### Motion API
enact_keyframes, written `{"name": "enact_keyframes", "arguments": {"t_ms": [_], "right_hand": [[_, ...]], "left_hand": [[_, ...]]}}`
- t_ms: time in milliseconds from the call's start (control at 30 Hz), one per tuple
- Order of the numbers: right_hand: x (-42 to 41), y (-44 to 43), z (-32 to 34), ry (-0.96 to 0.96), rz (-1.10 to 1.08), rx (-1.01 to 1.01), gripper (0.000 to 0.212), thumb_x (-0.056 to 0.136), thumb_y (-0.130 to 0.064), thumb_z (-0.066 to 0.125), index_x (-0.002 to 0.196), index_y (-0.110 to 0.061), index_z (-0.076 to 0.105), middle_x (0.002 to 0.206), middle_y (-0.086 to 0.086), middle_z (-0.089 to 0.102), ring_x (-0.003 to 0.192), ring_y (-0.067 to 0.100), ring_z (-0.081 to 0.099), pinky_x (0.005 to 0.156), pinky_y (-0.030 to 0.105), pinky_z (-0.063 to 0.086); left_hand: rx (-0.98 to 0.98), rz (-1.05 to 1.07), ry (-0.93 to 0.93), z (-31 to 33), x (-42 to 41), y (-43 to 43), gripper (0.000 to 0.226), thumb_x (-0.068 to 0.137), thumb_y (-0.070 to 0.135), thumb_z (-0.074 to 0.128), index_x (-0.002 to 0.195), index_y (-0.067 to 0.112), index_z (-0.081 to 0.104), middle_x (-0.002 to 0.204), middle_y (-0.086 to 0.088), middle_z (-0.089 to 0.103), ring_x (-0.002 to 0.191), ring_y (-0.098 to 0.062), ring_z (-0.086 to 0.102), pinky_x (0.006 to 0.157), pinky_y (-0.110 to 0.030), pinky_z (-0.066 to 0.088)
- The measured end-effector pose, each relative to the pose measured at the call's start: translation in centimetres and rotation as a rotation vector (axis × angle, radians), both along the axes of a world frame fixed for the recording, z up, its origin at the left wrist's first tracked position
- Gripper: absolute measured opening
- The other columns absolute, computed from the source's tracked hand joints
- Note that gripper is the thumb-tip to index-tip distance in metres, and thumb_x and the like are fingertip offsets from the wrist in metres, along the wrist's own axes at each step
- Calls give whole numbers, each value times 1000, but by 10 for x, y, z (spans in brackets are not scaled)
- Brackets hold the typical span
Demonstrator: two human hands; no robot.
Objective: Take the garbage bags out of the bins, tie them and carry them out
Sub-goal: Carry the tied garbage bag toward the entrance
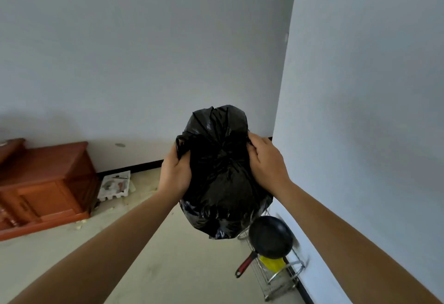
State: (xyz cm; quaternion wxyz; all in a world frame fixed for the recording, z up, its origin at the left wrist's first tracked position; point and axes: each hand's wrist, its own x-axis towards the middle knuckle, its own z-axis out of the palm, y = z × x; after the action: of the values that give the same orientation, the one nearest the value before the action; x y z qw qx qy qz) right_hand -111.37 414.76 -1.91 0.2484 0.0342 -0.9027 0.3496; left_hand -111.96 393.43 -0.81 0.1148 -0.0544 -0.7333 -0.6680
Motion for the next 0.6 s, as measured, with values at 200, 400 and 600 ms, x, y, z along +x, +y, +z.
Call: {"name": "enact_keyframes", "arguments": {"t_ms": [200, 400, 600], "right_hand": [[-157, -36, 6, -36, 97, -25, 39, 107, -32, 33, 143, -34, 46, 99, 3, 56, 92, 18, 54, 76, 31, 37], [-311, -78, -12, -82, 137, 12, 39, 106, -32, 32, 144, -35, 44, 98, 3, 57, 97, 20, 56, 78, 34, 40], [-464, -89, -14, -70, 50, 12, 37, 106, -32, 33, 141, -37, 45, 96, 3, 57, 96, 21, 56, 82, 40, 47]], "left_hand": [[-22, 91, -23, 3, -147, -34, 20, 105, 25, 46, 99, 35, 63, 101, 7, 70, 102, -18, 64, 94, -46, 51], [-21, 112, -45, -24, -297, -78, 18, 106, 25, 45, 109, 28, 63, 103, 5, 70, 102, -19, 65, 94, -47, 51], [-21, -26, -11, -19, -460, -94, 20, 106, 18, 45, 107, 29, 62, 105, 8, 69, 103, -12, 63, 85, -31, 48]]}}
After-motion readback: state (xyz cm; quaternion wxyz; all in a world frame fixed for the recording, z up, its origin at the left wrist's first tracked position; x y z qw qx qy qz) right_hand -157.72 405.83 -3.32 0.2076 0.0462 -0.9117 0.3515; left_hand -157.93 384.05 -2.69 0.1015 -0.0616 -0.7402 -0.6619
